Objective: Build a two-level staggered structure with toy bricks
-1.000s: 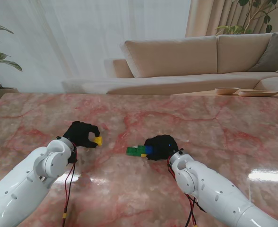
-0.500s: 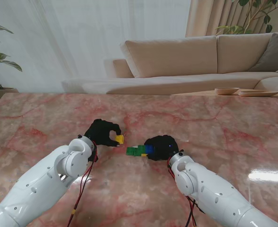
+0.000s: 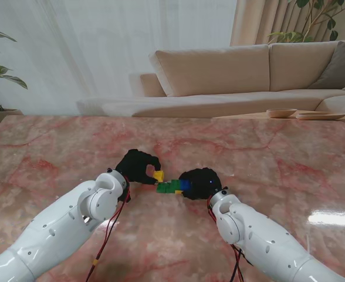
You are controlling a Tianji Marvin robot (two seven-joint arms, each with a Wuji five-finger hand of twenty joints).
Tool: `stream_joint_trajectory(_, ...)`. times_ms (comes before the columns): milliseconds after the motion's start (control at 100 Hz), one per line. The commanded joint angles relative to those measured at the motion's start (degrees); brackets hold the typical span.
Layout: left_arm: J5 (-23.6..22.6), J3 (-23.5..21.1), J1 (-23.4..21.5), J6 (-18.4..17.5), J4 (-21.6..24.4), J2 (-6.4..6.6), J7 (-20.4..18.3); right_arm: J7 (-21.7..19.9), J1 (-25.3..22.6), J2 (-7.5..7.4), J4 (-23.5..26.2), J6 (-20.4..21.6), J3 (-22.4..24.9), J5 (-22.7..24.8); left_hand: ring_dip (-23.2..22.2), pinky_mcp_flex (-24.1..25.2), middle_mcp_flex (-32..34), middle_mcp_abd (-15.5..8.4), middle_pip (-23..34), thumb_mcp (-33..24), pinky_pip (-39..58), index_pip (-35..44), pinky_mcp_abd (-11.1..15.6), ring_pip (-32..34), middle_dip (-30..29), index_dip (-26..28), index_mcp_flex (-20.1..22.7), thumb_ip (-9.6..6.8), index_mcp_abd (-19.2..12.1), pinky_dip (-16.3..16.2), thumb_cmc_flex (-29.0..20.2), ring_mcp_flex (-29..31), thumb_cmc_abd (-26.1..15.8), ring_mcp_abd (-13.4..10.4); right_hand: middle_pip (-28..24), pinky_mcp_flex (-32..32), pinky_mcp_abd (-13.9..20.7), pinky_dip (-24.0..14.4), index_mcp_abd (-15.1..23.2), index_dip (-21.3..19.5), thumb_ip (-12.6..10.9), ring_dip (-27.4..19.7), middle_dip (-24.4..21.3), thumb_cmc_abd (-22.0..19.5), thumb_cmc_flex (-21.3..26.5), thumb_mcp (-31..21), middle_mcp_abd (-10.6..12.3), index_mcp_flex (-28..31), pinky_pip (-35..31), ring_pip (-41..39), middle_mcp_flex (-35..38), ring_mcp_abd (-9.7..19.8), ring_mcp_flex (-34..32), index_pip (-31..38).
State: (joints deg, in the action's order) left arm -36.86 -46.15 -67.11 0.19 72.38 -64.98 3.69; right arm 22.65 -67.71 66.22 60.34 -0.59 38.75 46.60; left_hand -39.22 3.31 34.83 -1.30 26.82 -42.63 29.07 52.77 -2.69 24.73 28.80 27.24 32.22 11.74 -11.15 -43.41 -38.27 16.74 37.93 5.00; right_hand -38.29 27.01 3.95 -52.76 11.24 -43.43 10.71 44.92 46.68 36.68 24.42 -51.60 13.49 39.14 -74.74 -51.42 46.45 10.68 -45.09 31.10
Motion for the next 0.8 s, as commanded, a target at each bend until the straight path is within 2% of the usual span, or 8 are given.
stream_joint_trajectory(0,0.09,0.63,0.24,0.27,-0.31,-0.55,0.23,-0.85,-0.72,-0.09,-1.34,0.26,-0.38,0.04,-0.17,0.34,1.5,-0.19,-0.49,-5.12,1.79,6.68,-0.65,-1.72,0.64,3.37,8.84,-0.03,-3.8,0.89,-0.7,1.6,-3.77,0.65,3.89,-0.67,1.44,-0.73,-0.18,-1.28,-3.32,0.06,-4.34,-0.71,-0.3,-1.05,-1.7,-0.25,-0.03,0.84,-0.99,1.04,1.55,-0.42)
stream_joint_trajectory(370,0.31,4.68,2.52,0.3,-3.1,-1.4,1.6,-0.04,-0.55,-0.03,-1.74,0.66,-0.61,0.25,-0.21,0.41,1.58,-0.02,-0.52,-4.6,1.7,6.18,-0.66,-1.92,0.97,3.65,8.97,-0.13,-2.92,1.07,0.14,1.67,-3.72,0.84,3.89,-0.53,1.35,-0.68,-0.16,-1.59,-3.14,-0.04,-4.42,-0.83,-0.55,-1.78,-1.64,-0.22,-0.01,0.94,-0.93,1.05,1.64,-0.58)
stream_joint_trajectory(790,0.26,8.02,4.84,-0.84,-6.28,-1.8,1.77,-0.32,-0.74,-0.16,-1.37,0.65,-0.36,0.42,-0.34,0.43,1.71,-0.08,-0.42,-4.52,1.65,5.89,-0.6,-1.9,1.31,4.08,8.98,-0.24,-2.71,1.01,0.16,1.78,-3.82,0.83,3.87,-0.55,1.34,-0.66,-0.1,-1.79,-3.1,-0.1,-4.45,-0.81,-0.63,-1.93,-1.63,-0.1,-0.01,1.07,-0.81,0.95,1.55,-0.65)
